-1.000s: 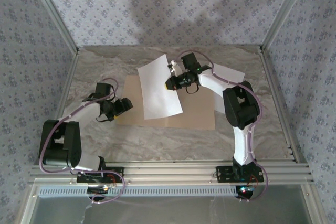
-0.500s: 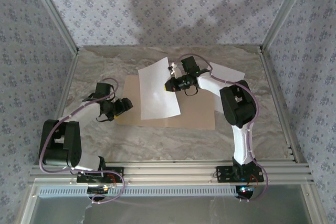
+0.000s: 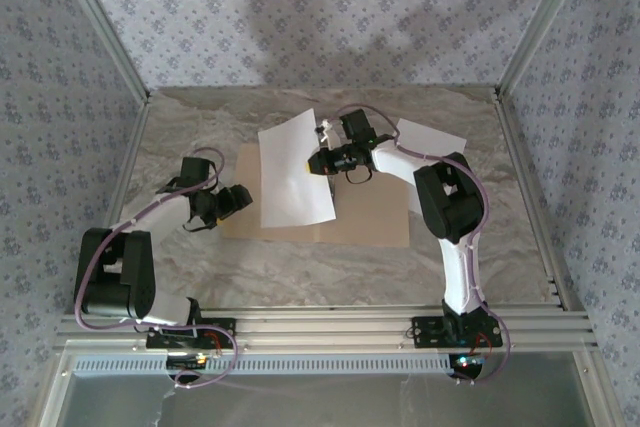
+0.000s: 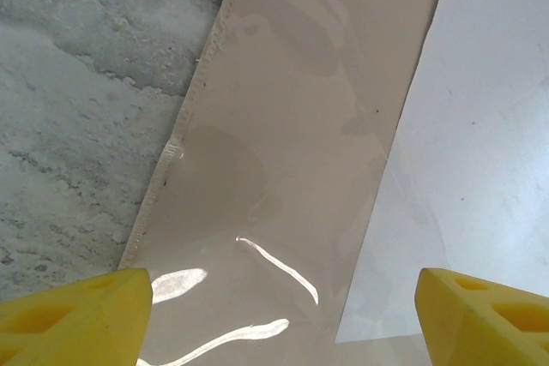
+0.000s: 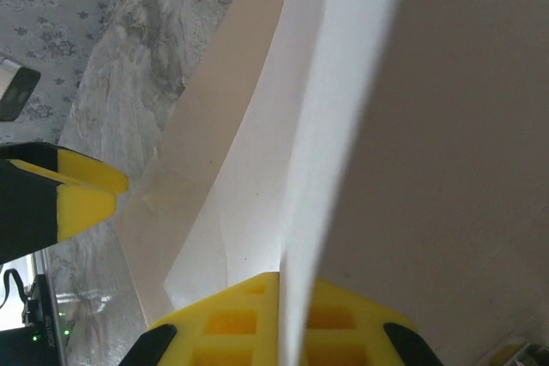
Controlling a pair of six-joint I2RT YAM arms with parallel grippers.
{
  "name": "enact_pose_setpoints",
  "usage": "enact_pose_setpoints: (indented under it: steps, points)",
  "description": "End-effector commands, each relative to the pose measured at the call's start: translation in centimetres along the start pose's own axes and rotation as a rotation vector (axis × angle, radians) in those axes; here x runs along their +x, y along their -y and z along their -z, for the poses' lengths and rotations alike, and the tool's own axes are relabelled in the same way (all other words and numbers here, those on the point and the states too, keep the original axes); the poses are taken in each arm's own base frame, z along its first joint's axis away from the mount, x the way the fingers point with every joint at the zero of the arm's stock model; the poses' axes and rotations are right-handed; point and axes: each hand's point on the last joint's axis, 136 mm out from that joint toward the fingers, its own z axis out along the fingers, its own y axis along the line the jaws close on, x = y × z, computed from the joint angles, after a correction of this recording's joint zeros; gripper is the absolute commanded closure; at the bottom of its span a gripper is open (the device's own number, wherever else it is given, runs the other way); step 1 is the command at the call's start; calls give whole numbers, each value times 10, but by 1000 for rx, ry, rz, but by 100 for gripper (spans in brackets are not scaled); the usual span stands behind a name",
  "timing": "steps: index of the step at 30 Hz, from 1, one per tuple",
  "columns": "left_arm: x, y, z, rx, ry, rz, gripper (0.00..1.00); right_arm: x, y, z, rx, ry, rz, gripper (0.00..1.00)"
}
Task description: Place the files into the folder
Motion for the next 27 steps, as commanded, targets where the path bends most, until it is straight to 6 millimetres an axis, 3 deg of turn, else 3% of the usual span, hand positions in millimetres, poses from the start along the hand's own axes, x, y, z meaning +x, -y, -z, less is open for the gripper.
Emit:
enact_pose_setpoints:
  steps: [1, 27]
  points:
    - [5, -3, -3, 7, -23, 10, 20, 8, 1, -11, -24, -20, -22, 100]
    - [6, -5, -5, 7, -26, 18, 20, 9, -4, -28, -67, 3, -65, 100]
